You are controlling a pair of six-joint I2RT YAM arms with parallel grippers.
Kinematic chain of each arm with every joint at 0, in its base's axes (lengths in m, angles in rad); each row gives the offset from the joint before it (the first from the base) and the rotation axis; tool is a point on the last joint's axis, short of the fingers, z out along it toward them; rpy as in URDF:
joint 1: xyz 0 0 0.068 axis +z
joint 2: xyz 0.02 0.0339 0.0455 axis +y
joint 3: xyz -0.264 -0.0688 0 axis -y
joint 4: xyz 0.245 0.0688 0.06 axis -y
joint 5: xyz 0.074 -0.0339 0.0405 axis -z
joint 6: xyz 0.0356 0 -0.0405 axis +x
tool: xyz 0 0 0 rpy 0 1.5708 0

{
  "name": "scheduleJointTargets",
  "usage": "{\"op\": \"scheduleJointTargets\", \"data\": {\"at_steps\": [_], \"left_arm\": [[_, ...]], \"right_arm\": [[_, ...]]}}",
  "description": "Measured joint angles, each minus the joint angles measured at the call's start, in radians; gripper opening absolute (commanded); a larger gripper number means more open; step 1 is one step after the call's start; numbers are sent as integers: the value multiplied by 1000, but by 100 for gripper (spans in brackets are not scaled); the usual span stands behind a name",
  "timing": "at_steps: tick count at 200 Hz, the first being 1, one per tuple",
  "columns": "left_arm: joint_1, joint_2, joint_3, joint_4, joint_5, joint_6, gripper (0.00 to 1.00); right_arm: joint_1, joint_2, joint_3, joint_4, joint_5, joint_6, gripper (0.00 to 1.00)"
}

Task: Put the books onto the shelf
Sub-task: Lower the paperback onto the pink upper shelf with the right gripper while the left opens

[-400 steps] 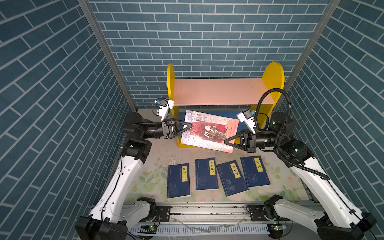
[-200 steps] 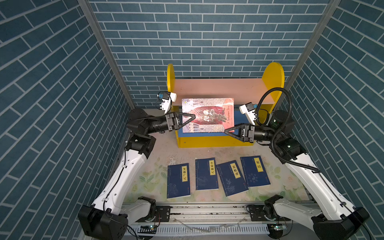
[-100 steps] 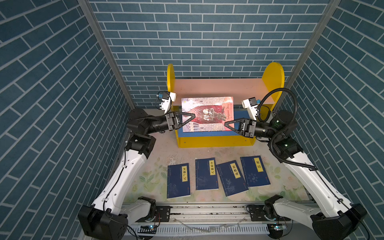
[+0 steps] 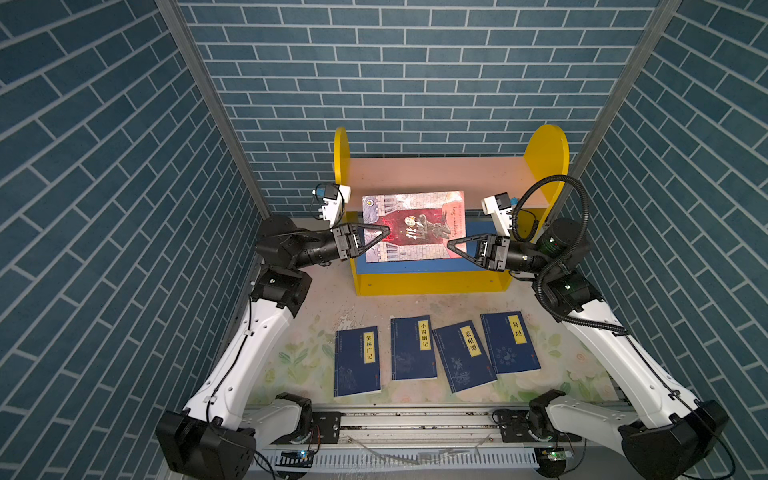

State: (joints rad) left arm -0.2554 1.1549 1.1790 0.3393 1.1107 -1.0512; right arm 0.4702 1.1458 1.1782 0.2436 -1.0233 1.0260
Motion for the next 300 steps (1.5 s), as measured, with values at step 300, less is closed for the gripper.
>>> {"op": "scheduleJointTargets", "data": {"at_steps": [300], "left_arm": [[119, -71, 299, -722, -281, 692, 71]], "right_arm": [[-4, 689, 1082, -772, 121, -111, 0]]}}
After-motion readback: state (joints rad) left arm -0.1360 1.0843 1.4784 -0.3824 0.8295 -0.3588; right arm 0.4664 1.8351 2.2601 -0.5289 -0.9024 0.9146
